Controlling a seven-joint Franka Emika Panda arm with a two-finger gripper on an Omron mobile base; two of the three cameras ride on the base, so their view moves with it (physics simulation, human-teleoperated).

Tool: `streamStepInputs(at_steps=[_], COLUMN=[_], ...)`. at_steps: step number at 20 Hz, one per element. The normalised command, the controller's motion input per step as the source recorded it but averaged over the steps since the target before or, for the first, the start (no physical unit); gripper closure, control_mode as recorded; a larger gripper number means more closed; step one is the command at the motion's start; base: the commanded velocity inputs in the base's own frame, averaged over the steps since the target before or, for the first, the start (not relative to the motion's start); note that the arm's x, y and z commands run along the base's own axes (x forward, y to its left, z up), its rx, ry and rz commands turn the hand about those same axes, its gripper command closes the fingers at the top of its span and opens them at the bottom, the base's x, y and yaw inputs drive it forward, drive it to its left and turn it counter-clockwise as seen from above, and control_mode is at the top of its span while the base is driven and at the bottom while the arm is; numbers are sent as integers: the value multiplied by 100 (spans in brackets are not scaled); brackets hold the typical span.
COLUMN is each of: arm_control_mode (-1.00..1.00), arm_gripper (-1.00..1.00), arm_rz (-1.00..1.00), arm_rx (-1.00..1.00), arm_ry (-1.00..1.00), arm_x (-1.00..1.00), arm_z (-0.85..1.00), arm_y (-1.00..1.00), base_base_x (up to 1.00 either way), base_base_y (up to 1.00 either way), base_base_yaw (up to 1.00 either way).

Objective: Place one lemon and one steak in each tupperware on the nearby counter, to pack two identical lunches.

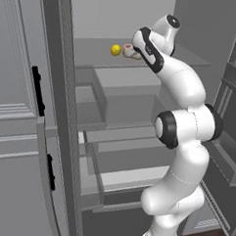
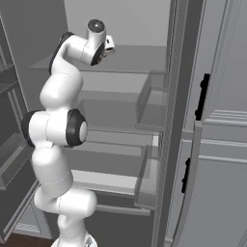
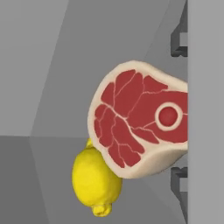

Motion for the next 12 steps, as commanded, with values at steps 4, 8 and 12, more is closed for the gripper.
streamStepInputs(at_steps=[4,8,12], arm_control_mode=[-100,-100,-100], arm_gripper=[-100,-100,-100], arm_rz=[-6,0,0], arm_rx=[1,2,0], arm_ry=[14,1,0], arm_x=[0,0,0], arm_z=[-24,-6,-3], arm_y=[0,0,0], base_base_x=[0,0,0], base_base_y=[0,0,0], base_base_yaw=[0,0,0])
